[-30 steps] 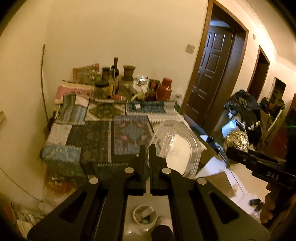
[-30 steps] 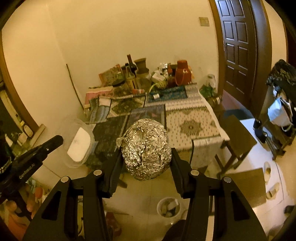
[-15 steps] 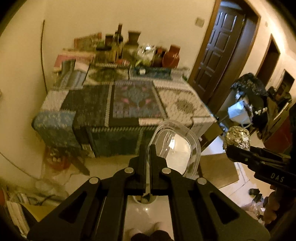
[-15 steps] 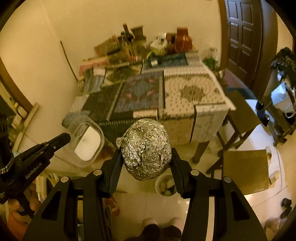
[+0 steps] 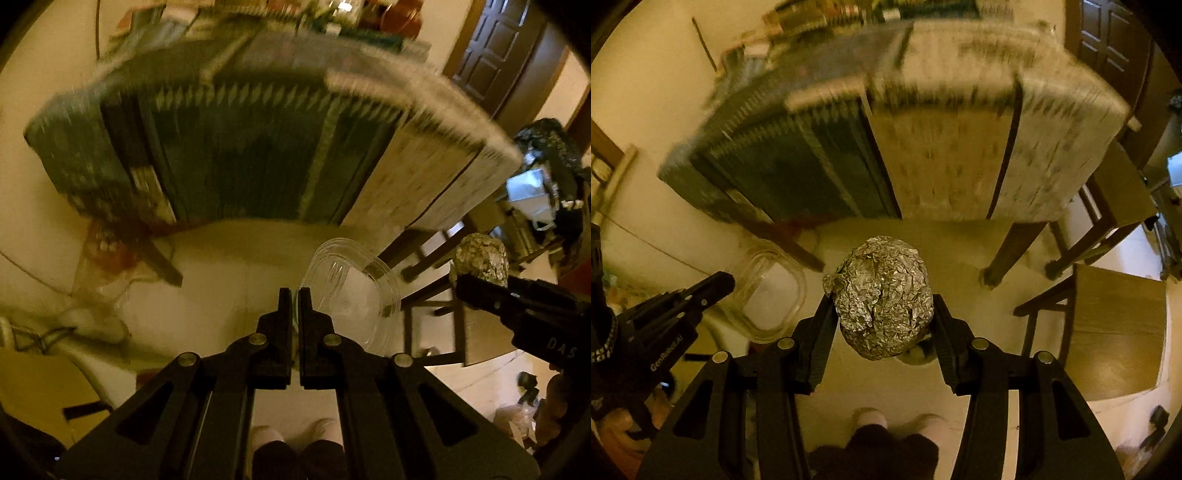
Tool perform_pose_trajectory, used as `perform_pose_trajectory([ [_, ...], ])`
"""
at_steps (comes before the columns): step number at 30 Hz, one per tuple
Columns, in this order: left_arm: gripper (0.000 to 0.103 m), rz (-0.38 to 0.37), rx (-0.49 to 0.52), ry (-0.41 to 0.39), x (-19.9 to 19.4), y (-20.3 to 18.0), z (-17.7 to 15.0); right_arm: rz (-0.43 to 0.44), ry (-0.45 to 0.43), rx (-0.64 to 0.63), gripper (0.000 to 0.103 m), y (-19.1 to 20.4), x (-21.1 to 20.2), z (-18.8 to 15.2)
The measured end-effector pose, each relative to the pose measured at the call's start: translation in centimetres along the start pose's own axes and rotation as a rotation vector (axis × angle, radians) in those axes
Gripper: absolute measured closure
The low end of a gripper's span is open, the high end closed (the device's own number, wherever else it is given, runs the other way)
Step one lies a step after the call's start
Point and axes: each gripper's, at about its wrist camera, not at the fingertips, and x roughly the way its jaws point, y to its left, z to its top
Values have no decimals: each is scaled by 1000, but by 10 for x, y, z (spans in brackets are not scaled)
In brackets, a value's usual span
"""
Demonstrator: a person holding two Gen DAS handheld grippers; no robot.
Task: Collect trash
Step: 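Carry the foil ball and container down toward the white bin, then open the right tool to drop the foil ball while the left tool drops the container into the bin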
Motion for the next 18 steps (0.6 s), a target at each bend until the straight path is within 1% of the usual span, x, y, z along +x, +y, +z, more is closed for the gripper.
perform_pose_trajectory([
  [2, 102, 13, -10, 19, 27, 4, -13, -10, 27, -9, 57, -8, 32, -8],
  [5, 102, 40, -24, 50, 67, 10, -33, -1, 68, -3, 57, -19, 77, -19],
  [8, 102, 58, -40, 82, 99, 15, -47, 12, 89, 8, 57, -29, 115, -31],
  [9, 102, 63, -47, 94, 112, 17, -54, 21, 94, 14, 56, -31, 124, -34],
  [11, 102, 68, -55, 109, 127, 20, -60, 48, 111, 20, 54, -33, 140, -40],
  [13, 102, 65, -65, 125, 142, 23, -66, 59, 129, 15, 54, -32, 152, -45],
  [16, 102, 64, -73, 142, 158, 26, -71, 87, 180, 38, 41, -34, 164, -46],
  [18, 102, 56, -78, 153, 163, 24, -72, 95, 197, 55, 41, -37, 166, -47],
])
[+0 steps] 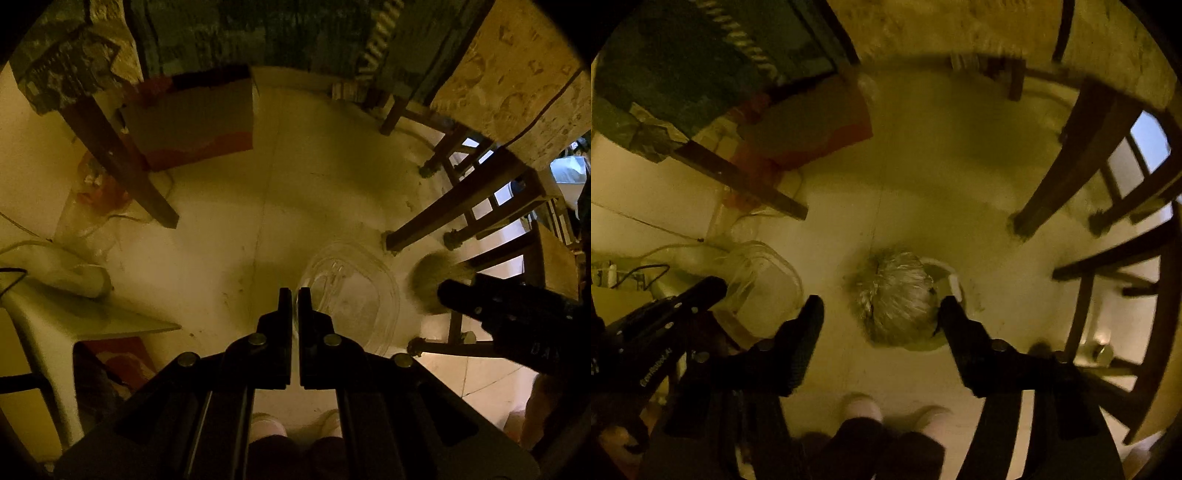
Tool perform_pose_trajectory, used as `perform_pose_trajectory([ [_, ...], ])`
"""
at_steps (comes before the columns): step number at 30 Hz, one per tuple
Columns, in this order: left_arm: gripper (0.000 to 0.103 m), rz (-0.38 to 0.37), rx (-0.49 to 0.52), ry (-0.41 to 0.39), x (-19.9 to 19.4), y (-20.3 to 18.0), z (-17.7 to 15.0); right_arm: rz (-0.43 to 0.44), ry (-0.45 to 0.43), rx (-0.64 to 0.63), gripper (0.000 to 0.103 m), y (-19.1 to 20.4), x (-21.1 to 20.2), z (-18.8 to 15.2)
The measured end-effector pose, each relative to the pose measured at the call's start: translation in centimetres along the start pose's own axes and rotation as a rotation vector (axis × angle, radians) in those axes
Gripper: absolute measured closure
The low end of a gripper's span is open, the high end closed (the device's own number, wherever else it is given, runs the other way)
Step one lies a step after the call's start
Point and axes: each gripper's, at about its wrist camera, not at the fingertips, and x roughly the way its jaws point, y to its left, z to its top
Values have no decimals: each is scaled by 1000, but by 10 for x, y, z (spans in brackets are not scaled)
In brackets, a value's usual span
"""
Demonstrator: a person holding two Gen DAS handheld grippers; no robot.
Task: Collect trash
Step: 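Open the right tool to drop the foil ball while the left tool drops the container into the bin, then raise both empty tools back over the table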
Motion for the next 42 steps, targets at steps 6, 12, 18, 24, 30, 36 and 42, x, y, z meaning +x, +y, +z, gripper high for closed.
perform_pose_trajectory([
  [6, 102, -48, 21, 29, 5, -18, 6, -26, 38, 31, 41, -7, -6, -4],
  [12, 56, -90, 69, 104, 10, -46, 9, -39, 50, 115, 41, -19, -38, -12],
  [18, 56, -79, 120, 113, -29, -54, 17, -55, 11, 140, 41, -12, -90, -9],
  [24, 56, -72, 164, 40, -116, -49, 43, -84, -78, 104, 41, 22, -171, 4],
  [30, 56, -81, 204, -96, -230, -42, 74, -103, -205, 63, 41, 70, -261, 15],
  [36, 56, -107, 262, -253, -334, -36, 94, -132, -343, 13, 41, 119, -338, 16],
  [42, 46, -146, 302, -416, -415, -36, 104, -186, -477, -47, 41, 164, -394, 8],
])
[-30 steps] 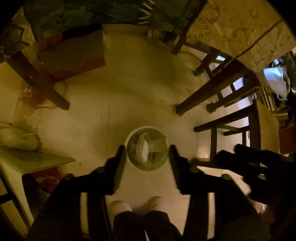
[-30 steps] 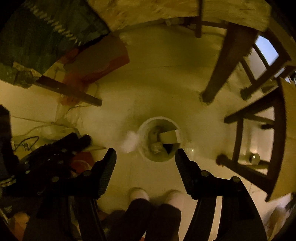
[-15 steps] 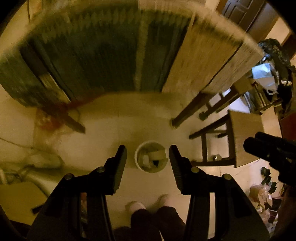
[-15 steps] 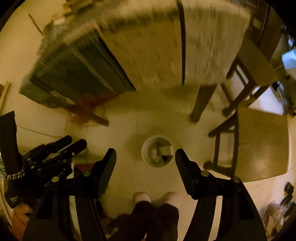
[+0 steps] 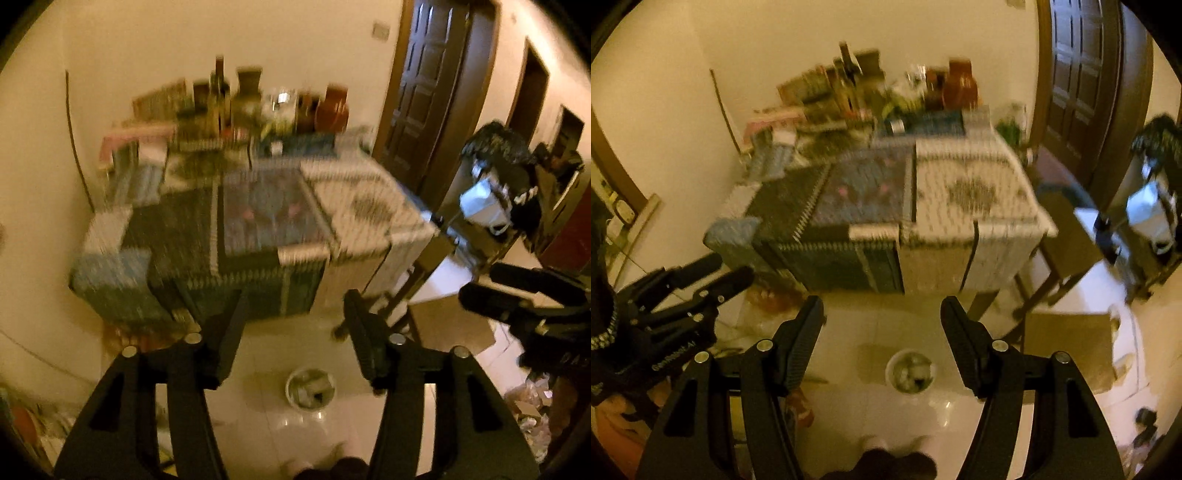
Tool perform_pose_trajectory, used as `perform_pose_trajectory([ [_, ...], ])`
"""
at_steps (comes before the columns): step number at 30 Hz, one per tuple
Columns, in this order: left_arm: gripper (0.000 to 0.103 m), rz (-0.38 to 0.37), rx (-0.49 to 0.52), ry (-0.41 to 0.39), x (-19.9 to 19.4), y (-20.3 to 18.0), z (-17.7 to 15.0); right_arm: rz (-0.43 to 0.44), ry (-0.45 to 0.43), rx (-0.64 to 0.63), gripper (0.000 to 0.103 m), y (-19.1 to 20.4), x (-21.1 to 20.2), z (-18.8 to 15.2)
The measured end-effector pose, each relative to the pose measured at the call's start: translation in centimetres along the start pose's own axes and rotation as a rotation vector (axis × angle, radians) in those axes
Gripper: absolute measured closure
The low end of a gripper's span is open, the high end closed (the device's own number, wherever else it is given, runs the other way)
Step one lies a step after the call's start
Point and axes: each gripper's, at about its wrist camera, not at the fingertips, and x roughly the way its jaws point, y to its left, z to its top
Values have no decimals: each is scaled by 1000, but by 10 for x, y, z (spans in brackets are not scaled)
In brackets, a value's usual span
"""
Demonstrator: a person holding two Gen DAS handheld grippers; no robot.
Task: Collect trash
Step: 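Raise both empty tools back over the table, then grasp the small white-labelled bottle with the left tool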
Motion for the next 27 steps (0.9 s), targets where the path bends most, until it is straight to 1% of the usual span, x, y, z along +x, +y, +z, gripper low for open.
perform_pose_trajectory([
  [2, 41, -7, 6, -62, -21, 1, 12, -12, -37, -12, 41, 6, -11, 7],
  [5, 37, -4, 5, -108, -36, 3, 28, -23, -81, -21, 41, 6, -25, 21],
  [8, 36, -7, -3, -133, -39, 6, 47, -38, -133, -27, 40, 0, -33, 36],
  [11, 34, -3, -18, -152, -33, 7, 61, -58, -195, -24, 36, -11, -37, 56],
  [15, 34, 21, -33, -175, -15, 3, 91, -35, -257, -16, 34, -33, -34, 88],
  [16, 34, 28, -36, -177, -10, 2, 97, -32, -266, -18, 32, -40, -31, 98],
  [19, 31, 40, -41, -177, 12, -6, 125, -39, -288, -21, 28, -57, -25, 122],
  [24, 30, 78, -46, -158, 51, -20, 166, -12, -275, -35, 27, -87, -5, 158],
  [25, 28, 83, -54, -157, 57, -21, 171, 0, -268, -39, 27, -93, 2, 166],
  [26, 23, 88, -66, -153, 67, -23, 178, 9, -261, -41, 27, -99, 8, 171],
  [27, 21, 92, -76, -152, 73, -24, 182, 14, -255, -41, 27, -103, 13, 175],
])
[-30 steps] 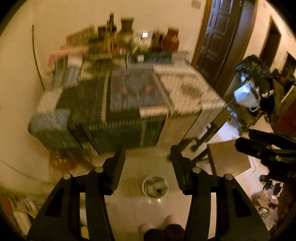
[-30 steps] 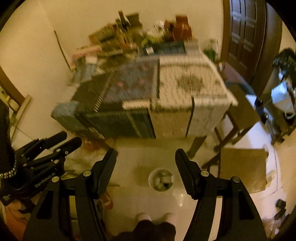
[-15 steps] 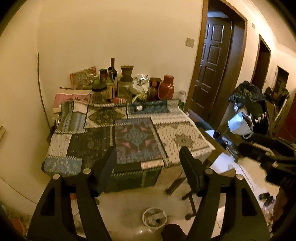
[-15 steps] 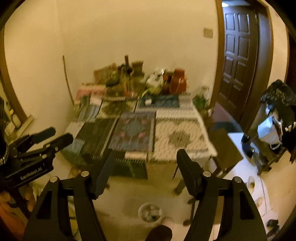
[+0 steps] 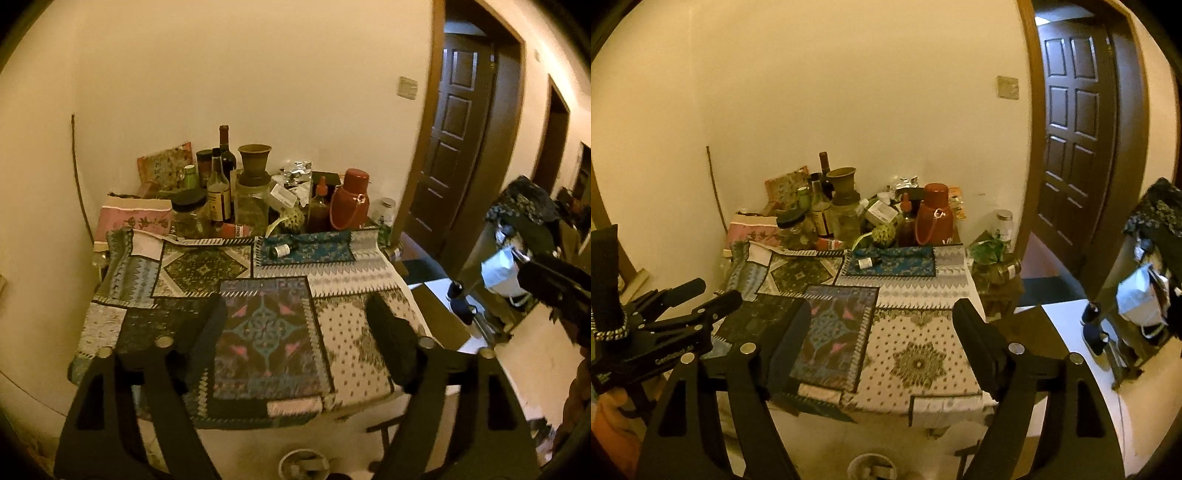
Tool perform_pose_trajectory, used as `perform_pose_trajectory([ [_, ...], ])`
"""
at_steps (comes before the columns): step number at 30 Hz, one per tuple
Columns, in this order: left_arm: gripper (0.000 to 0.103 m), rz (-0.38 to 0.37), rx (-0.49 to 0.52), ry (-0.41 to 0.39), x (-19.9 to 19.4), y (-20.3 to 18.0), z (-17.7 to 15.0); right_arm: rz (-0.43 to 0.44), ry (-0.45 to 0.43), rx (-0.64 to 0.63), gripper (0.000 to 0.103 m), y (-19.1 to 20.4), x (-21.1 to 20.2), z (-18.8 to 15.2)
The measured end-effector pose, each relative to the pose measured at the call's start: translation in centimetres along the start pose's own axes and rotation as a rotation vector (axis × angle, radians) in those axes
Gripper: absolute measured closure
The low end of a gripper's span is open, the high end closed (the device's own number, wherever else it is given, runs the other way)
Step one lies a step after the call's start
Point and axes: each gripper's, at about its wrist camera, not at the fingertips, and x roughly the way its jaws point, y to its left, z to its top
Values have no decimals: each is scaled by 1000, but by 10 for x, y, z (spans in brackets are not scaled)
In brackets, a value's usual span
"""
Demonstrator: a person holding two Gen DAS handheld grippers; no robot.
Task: Collect trash
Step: 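Grasp the small white-labelled bottle with the left tool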
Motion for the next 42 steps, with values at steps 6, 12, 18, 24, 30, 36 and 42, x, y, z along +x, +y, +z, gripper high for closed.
perform_pose_trajectory([
  [6, 20, 3, -6, 56, 60, -8, 19, 16, 48, 8, 27, -21, 41, 12],
  [12, 20, -24, 70, 137, 143, 0, 44, -30, 100, 35, 27, -32, 89, 27],
  [18, 20, -103, 176, 284, 263, 20, 61, -135, 165, 161, 27, -37, 141, 34],
  [24, 23, -262, 228, 473, 390, 43, 70, -183, 253, 276, 27, -36, 195, 32],
  [30, 43, -335, 357, 534, 465, 40, 68, -240, 264, 330, 27, -33, 216, 30],
  [36, 69, -296, 521, 589, 508, 25, 51, -288, 270, 367, 27, -38, 223, 28],
  [42, 76, -285, 496, 579, 498, 22, 56, -308, 264, 366, 27, -47, 214, 26],
])
